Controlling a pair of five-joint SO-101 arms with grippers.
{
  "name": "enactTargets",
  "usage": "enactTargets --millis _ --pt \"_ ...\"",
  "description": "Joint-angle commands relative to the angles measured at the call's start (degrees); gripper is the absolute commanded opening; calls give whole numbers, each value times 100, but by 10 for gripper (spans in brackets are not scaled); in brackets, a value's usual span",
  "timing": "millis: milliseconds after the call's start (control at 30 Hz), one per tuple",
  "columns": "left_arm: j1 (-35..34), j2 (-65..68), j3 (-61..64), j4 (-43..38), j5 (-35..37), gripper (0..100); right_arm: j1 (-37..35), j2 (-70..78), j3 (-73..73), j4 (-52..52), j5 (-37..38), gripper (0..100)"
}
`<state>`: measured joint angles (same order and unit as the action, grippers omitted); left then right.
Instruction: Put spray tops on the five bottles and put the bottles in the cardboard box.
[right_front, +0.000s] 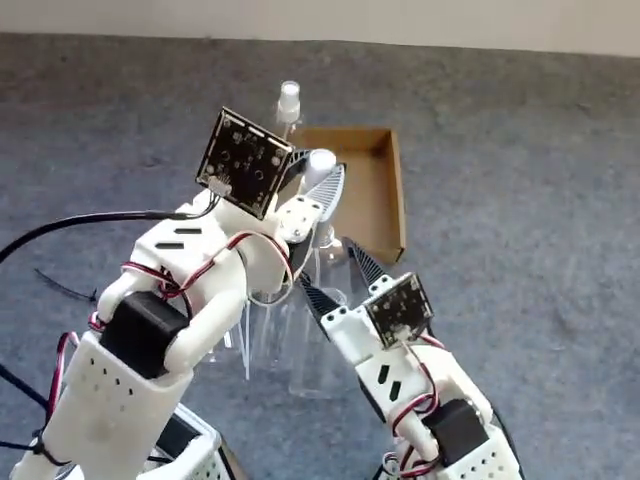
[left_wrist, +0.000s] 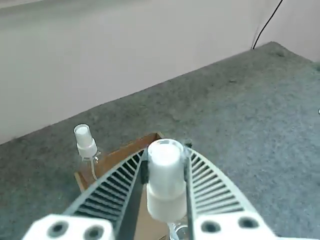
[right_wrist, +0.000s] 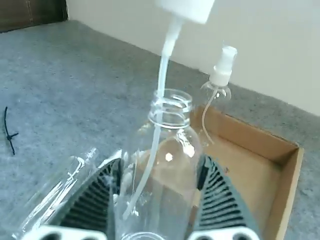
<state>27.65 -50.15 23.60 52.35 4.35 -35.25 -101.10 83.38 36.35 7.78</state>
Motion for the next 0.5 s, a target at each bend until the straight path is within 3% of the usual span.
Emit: enactTargets --millis 0,167,467 --pt "84 -110 -31 70 -35 4 110 1015 -884 -207 -97 3" --pt "84 -110 303 132 -44 4 110 1543 -1622 -207 -105 3" --pt "75 -119 716 149 -53 21 119 1534 -1648 -215 -580 3"
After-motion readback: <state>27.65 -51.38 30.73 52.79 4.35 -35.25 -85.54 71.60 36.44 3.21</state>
